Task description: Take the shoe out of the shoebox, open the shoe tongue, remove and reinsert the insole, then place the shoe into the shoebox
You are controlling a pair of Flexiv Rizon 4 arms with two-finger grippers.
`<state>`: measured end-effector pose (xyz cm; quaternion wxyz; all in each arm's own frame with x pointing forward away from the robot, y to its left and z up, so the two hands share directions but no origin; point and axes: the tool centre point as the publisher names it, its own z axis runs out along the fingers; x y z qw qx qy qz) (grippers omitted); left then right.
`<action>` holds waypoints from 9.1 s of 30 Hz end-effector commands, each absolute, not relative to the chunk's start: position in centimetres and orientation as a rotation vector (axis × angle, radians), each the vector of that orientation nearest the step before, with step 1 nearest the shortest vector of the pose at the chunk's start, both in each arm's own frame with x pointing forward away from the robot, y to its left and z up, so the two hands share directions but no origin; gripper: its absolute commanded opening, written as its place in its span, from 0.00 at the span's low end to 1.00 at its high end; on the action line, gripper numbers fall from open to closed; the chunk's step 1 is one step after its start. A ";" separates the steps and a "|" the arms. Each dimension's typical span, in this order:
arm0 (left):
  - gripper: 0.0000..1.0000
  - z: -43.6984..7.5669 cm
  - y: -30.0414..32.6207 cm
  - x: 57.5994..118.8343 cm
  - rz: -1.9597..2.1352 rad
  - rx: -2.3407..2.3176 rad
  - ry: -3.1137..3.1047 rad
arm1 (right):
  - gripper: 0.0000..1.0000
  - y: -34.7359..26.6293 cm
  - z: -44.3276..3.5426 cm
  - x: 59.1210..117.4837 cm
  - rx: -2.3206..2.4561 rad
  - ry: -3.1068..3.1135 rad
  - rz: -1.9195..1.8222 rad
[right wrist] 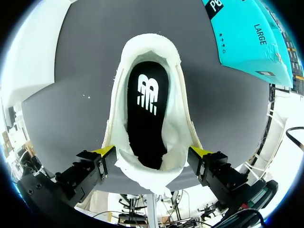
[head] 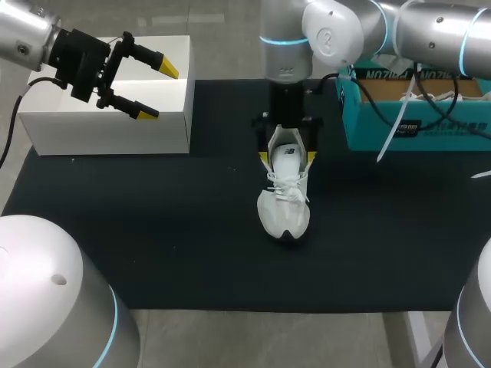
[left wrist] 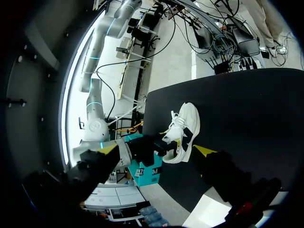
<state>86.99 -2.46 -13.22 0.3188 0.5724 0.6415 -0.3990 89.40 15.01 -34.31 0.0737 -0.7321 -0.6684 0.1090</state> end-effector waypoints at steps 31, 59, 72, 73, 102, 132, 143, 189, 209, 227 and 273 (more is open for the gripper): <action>1.00 -13.2 -2.4 87.1 -1.049 1.509 1.688 | 0.00 14.8 -31.5 86.8 -2.330 -2.006 0.206; 1.00 -13.2 -2.4 87.1 -1.049 1.509 1.688 | 0.00 14.9 -33.3 88.2 -2.322 -2.011 0.168; 1.00 -13.2 -2.4 87.1 -1.049 1.509 1.688 | 0.00 13.9 -34.4 88.9 -2.337 -1.981 0.122; 1.00 -13.2 -2.4 87.1 -1.049 1.509 1.688 | 0.00 13.9 -34.6 89.0 -2.335 -1.982 0.121; 1.00 -13.2 -2.4 87.1 -1.049 1.509 1.688 | 0.00 17.1 -27.8 88.3 -1.245 -2.752 -0.175; 1.00 -13.2 -2.4 87.1 -1.049 1.509 1.688 | 0.00 17.0 -26.9 91.5 -0.493 -3.236 -0.212; 1.00 -13.2 -2.4 87.1 -1.049 1.509 1.688 | 0.00 17.0 -26.5 91.8 -0.412 -3.219 -0.015; 1.00 -13.2 -2.4 87.1 -1.049 1.509 1.688 | 0.49 11.8 -30.5 101.9 -0.415 -3.282 0.149; 1.00 -13.2 -2.4 87.1 -1.049 1.509 1.688 | 0.74 11.3 -34.9 102.7 -0.425 -3.278 0.167; 1.00 -13.2 -2.4 87.1 -1.049 1.509 1.688 | 0.82 11.6 -37.6 103.5 -0.398 -3.247 0.158; 1.00 -13.2 -2.4 87.1 -1.049 1.509 1.688 | 0.00 12.5 -24.8 100.9 -0.447 -3.264 0.139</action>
